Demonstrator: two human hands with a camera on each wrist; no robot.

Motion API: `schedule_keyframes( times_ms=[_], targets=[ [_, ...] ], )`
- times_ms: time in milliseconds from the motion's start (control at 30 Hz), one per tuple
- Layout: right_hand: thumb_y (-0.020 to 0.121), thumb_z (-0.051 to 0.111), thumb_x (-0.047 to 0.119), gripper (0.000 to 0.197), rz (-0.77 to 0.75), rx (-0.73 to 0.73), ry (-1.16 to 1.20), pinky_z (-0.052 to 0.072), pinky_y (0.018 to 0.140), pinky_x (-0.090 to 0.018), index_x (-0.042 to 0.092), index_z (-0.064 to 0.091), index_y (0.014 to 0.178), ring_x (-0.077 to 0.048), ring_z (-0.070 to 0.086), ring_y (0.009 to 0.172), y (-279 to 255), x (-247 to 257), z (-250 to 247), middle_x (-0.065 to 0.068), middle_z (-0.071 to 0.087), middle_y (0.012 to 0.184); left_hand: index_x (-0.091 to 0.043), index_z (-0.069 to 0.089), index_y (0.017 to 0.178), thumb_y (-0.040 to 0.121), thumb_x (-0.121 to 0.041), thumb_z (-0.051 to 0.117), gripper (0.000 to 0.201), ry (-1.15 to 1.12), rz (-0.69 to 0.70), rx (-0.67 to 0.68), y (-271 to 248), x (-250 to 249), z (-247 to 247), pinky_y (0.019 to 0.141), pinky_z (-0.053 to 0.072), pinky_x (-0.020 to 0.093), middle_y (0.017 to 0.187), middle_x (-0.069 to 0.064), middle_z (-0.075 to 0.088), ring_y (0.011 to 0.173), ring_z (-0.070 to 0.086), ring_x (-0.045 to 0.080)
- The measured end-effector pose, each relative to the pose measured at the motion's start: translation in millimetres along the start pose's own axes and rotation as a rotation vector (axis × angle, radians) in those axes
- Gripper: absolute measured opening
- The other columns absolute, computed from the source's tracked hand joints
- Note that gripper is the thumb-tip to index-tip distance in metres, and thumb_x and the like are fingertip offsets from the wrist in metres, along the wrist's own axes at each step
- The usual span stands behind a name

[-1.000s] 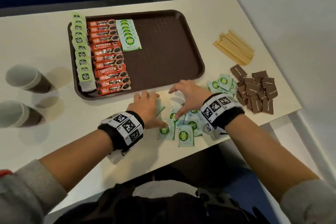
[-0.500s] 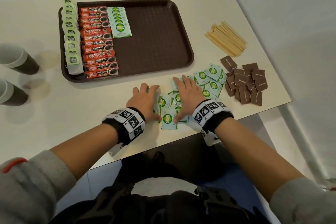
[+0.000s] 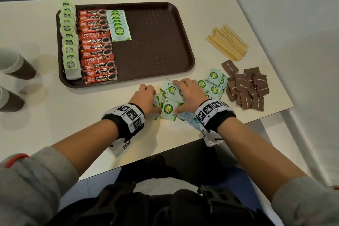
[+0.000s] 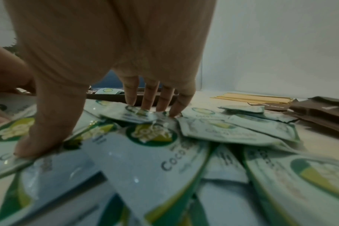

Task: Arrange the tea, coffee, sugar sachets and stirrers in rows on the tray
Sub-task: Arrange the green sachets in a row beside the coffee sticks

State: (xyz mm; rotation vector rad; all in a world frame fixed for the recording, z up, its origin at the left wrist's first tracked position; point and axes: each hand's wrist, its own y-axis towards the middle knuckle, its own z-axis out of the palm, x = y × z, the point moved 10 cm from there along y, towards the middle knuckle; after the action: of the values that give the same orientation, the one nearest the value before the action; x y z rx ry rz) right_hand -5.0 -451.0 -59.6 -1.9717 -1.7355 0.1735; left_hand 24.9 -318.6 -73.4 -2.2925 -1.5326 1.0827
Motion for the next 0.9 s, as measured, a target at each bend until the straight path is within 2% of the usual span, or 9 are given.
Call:
schedule_keyframes(
  times_ms=[100, 233, 400, 467, 567, 667, 733, 833, 900],
  targets=[
    [0.061, 0.085, 0.041, 0.106, -0.014, 0.032, 0.023, 0.033, 0.106, -0.040, 0.013, 0.026, 0.145, -0.028, 0.032, 0.125, 3.2, 4.2, 1.8, -0.010, 0.033, 0.136, -0.009, 0.045, 0.120, 0.083, -0.032, 0.070, 0.050, -0.056, 0.016, -0.002, 1.6, -0.7, -1.2, 0.082, 0.040, 0.032, 0.119, 0.012, 0.055, 0.106, 0.054, 0.029],
    [0.067, 0.080, 0.044, 0.085, 0.003, 0.012, -0.021, 0.032, 0.104, -0.040, 0.017, 0.037, 0.136, -0.026, 0.034, 0.124, 8.9, 6.5, 2.3, -0.006, 0.040, 0.131, -0.012, 0.048, 0.117, 0.086, -0.036, 0.067, 0.043, -0.200, -0.036, -0.004, 1.9, 8.2, -4.3, 0.074, 0.043, 0.028, 0.111, 0.008, 0.065, 0.098, 0.060, 0.026],
    [0.076, 0.068, 0.046, 0.066, -0.048, -0.015, -0.119, 0.029, 0.098, -0.039, 0.015, 0.044, 0.128, -0.026, 0.036, 0.119, 16.2, 23.5, 2.7, -0.006, 0.044, 0.125, -0.015, 0.048, 0.123, 0.075, -0.037, 0.078, 0.061, -0.272, -0.046, -0.005, 0.5, 14.5, -6.6, 0.075, 0.044, 0.027, 0.115, 0.006, 0.064, 0.103, 0.060, 0.024],
    [0.077, 0.066, 0.046, 0.061, -0.090, -0.020, -0.143, 0.029, 0.096, -0.039, 0.014, 0.045, 0.124, -0.026, 0.037, 0.117, 18.7, 31.5, 2.4, -0.005, 0.044, 0.122, -0.016, 0.048, 0.123, 0.074, -0.033, 0.079, 0.061, -0.283, -0.050, -0.025, -0.2, 15.8, -9.5, 0.075, 0.042, 0.025, 0.116, 0.007, 0.064, 0.103, 0.059, 0.025],
    [0.078, 0.066, 0.037, 0.050, -0.129, -0.010, -0.076, 0.028, 0.094, -0.039, 0.014, 0.045, 0.118, -0.026, 0.038, 0.114, 22.2, 39.1, 0.9, -0.004, 0.048, 0.117, -0.018, 0.044, 0.127, 0.075, -0.024, 0.078, 0.062, -0.364, -0.071, -0.069, -1.4, 21.1, -17.8, 0.076, 0.044, 0.027, 0.114, 0.010, 0.063, 0.100, 0.059, 0.028],
    [0.077, 0.066, 0.029, 0.034, -0.174, -0.004, 0.028, 0.029, 0.091, -0.038, 0.020, 0.042, 0.100, -0.026, 0.044, 0.105, 24.1, 49.2, -3.1, -0.001, 0.051, 0.100, -0.021, 0.045, 0.134, 0.077, -0.022, 0.076, 0.064, -0.377, -0.042, -0.052, -1.5, 22.9, -24.6, 0.083, 0.046, 0.028, 0.118, 0.008, 0.063, 0.106, 0.059, 0.027],
    [0.078, 0.068, 0.026, 0.034, -0.195, 0.026, 0.094, 0.033, 0.087, -0.035, 0.020, 0.040, 0.097, -0.026, 0.049, 0.098, 25.7, 55.9, -4.4, -0.003, 0.052, 0.095, -0.019, 0.051, 0.129, 0.079, -0.020, 0.072, 0.053, -0.365, -0.020, -0.042, -2.0, 23.7, -30.1, 0.080, 0.047, 0.027, 0.115, 0.008, 0.065, 0.100, 0.061, 0.025],
    [0.079, 0.068, 0.021, 0.033, -0.209, 0.074, 0.226, 0.044, 0.076, -0.033, 0.015, 0.043, 0.100, -0.025, 0.056, 0.089, 29.1, 64.6, -8.5, -0.008, 0.059, 0.096, -0.018, 0.056, 0.123, 0.081, -0.018, 0.068, 0.044, -0.398, -0.033, -0.052, -1.7, 29.5, -37.6, 0.079, 0.047, 0.026, 0.109, 0.005, 0.065, 0.095, 0.061, 0.022],
    [0.079, 0.067, 0.017, 0.032, -0.208, 0.089, 0.270, 0.045, 0.069, -0.032, 0.016, 0.040, 0.096, -0.024, 0.057, 0.082, 32.7, 69.5, -13.4, -0.006, 0.059, 0.090, -0.018, 0.057, 0.117, 0.080, -0.018, 0.069, 0.039, -0.479, -0.032, -0.063, 0.2, 33.8, -41.9, 0.084, 0.053, 0.034, 0.104, 0.005, 0.066, 0.096, 0.064, 0.025]
  ],
)
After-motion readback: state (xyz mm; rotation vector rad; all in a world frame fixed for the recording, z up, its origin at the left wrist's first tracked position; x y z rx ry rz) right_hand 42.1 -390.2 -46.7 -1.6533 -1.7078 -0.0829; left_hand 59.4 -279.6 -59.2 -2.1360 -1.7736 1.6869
